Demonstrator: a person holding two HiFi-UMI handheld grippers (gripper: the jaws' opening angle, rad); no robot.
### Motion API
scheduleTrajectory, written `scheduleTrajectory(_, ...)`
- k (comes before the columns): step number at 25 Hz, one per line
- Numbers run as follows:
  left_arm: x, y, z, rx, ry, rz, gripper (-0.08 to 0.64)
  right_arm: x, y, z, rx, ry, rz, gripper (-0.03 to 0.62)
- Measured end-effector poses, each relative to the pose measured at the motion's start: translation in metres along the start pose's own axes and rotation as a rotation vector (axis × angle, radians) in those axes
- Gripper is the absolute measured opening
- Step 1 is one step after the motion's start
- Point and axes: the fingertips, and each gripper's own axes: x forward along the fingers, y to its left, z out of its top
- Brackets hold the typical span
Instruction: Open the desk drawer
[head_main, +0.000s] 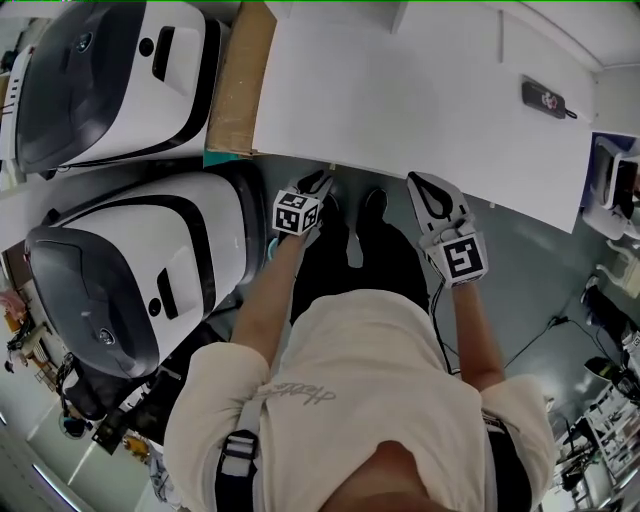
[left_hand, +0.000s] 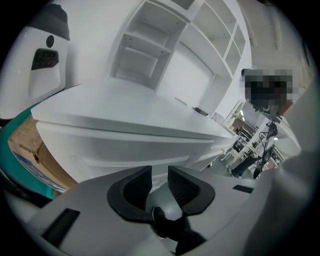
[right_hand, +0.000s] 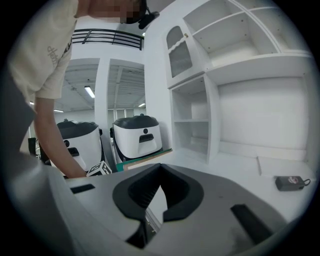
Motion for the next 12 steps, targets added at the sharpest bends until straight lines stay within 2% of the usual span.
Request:
scheduleTrajectory(7, 0.036, 0.012, -0.021, -0.041, 0.08, 0.014, 0.104, 0.006, 0.0, -0.018, 0.033, 0.021, 0.014, -0.002)
scheduleTrajectory(12, 0.048, 0.019, -0.028, -0.037, 0.128, 0.039, 0.104, 0.013, 0.003, -0.017, 0.043, -0.001, 0.033, -0.002)
